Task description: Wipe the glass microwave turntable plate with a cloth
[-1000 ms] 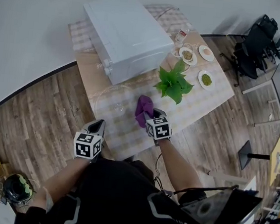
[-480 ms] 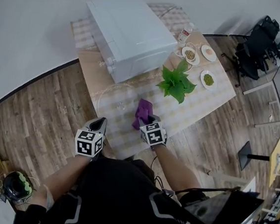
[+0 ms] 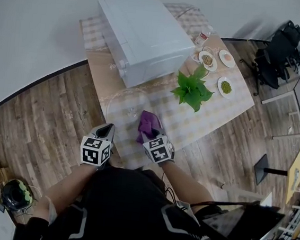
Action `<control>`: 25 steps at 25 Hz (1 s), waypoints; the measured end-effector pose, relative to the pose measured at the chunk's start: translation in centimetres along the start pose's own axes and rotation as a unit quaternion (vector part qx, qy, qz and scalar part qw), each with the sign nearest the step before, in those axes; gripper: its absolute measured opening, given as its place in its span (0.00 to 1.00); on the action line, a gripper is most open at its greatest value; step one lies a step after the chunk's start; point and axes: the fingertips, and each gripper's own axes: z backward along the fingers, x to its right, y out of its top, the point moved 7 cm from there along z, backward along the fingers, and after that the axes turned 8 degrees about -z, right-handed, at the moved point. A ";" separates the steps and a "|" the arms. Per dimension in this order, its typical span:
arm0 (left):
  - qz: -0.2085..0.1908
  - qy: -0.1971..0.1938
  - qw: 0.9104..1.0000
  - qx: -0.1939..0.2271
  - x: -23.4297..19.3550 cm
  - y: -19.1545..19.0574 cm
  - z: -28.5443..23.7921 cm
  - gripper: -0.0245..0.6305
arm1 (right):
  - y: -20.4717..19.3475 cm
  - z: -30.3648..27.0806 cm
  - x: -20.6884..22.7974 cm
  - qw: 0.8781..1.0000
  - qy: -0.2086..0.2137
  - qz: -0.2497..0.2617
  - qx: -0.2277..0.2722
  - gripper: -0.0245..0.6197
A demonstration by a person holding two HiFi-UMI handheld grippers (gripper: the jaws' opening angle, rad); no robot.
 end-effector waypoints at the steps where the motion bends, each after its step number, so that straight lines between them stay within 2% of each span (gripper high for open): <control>1: 0.001 0.001 1.000 0.001 -0.1 0.0 0.0 0.05 | -0.1 -0.1 -0.5 1.000 0.007 0.006 -0.001 0.20; 16: 0.010 0.026 1.000 0.003 -0.8 -0.8 1.5 0.05 | 1.6 -2.2 -8.0 0.991 0.105 0.081 -0.026 0.20; 21: 0.018 0.032 0.999 0.007 -1.3 -1.3 2.3 0.05 | 2.5 -3.1 -9.4 0.988 0.132 0.074 -0.026 0.20; 25: 0.019 0.038 0.999 0.010 -1.8 -1.5 3.0 0.05 | 3.1 -3.3 -9.9 0.988 0.139 0.062 -0.015 0.20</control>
